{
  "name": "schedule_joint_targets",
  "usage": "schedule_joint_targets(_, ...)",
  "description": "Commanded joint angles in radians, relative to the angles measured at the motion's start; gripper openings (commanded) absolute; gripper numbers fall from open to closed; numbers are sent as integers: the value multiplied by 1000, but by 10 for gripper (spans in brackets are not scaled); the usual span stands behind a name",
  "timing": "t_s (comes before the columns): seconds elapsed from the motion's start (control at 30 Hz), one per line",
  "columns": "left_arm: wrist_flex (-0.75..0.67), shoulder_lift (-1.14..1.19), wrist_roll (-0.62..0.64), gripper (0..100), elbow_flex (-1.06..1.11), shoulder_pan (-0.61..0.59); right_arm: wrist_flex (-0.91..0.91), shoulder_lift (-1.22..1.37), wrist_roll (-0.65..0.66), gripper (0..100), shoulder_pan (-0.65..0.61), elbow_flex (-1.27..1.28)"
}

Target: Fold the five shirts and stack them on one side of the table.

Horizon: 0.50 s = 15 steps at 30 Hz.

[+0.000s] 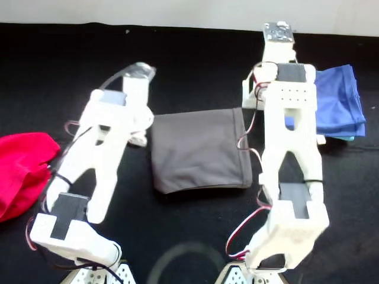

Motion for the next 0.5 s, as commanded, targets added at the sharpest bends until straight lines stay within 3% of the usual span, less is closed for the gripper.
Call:
schedule_joint_targets(0.0,35,-59,-5,11,-88,-73,27,-143,-2,7,8,59)
schedule_joint_targets(0.23,71,-58,-5,11,-99,-176,30,-243,-2,35,-54,314)
schedule_joint_targets(0.47,114,-58,-5,11,-67,-180,-130,-240,-9,252,-176,541)
